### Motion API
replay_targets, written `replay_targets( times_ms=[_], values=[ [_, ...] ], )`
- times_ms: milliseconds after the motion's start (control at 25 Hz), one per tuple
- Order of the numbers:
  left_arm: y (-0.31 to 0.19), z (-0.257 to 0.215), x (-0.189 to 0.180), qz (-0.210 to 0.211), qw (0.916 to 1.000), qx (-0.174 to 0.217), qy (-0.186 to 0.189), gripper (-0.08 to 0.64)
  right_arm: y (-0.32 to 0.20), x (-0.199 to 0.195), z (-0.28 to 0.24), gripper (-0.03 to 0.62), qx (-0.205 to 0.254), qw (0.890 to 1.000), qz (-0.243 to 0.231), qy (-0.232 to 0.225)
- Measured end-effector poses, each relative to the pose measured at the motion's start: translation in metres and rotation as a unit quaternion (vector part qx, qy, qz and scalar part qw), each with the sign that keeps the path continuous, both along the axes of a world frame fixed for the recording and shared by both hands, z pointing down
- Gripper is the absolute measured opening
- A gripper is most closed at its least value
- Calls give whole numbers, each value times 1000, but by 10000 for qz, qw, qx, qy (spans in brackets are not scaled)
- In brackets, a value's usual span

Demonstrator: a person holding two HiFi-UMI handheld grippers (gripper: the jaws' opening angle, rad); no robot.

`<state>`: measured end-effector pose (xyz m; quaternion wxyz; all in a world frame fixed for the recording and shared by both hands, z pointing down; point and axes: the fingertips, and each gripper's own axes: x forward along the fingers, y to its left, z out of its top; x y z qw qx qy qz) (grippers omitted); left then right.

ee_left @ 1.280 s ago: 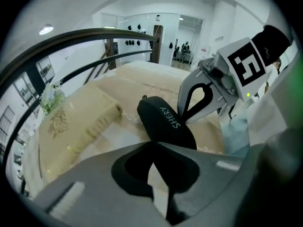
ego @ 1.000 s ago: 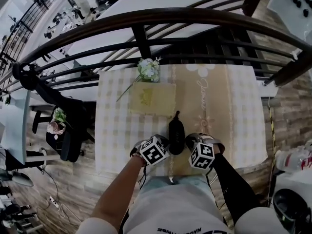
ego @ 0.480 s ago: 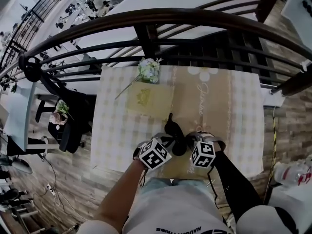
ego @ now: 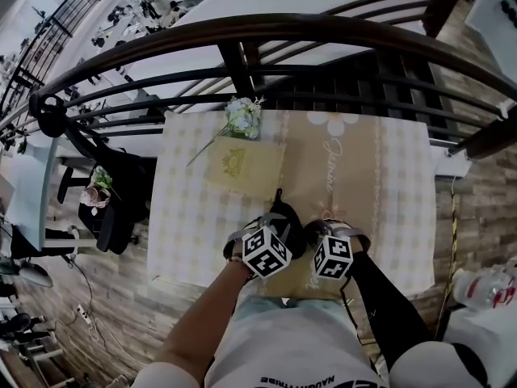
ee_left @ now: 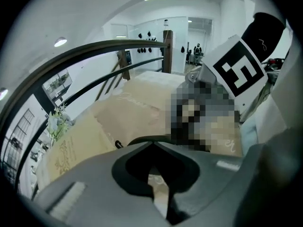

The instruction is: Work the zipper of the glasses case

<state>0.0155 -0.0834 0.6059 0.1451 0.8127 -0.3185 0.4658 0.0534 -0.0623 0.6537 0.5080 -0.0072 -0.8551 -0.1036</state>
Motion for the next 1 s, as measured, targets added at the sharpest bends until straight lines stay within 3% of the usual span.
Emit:
replay_targets(
  times_ms=[1000],
  values=[
    [1, 7, -1, -44, 9998, 143, 135, 0, 30, 17, 7, 29, -90, 9999, 111, 58]
  ],
)
